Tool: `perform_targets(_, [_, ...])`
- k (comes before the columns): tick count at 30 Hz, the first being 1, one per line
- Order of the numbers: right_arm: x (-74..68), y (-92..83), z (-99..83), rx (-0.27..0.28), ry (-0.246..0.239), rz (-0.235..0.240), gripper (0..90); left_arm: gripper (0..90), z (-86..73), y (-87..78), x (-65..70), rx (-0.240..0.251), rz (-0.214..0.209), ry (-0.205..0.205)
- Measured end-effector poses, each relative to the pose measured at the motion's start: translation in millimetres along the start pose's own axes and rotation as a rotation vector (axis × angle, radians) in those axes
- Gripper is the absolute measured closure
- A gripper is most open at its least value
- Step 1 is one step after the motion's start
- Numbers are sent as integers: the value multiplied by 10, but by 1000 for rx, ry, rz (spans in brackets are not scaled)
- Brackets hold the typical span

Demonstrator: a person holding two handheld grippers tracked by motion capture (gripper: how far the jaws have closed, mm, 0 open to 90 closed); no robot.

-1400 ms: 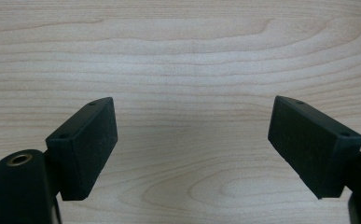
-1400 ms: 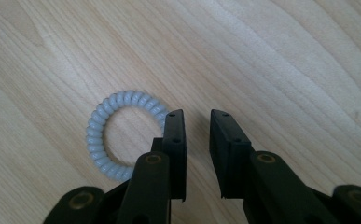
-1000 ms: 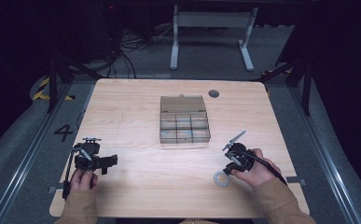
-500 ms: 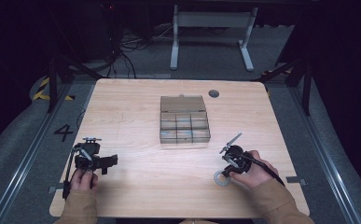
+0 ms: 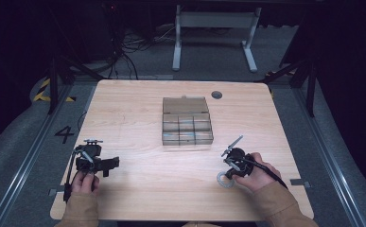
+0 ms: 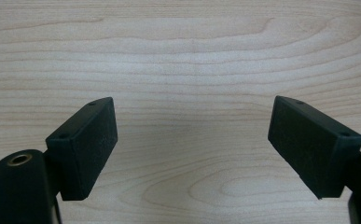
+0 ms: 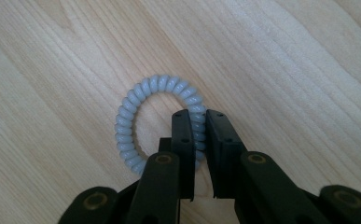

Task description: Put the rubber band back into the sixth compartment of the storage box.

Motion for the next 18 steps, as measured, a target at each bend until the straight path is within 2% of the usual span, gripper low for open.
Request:
perform_targets(2, [-3,-5,1,0,6,12,830,163,1,-1,-2,1,1,-1])
perform_targets(18, [65,-273,27,102,32,10,831,163,1,-2,-1,1,1,-1])
Point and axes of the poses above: each handheld gripper's, and its own axes: y roughly forward along the jaws, z roughly out of its top, x roughly to its right, the point moved 6 cm from there along y, roughly forward along the jaws, and after that the axes turned 5 degrees about -z, right-handed, at the moved point
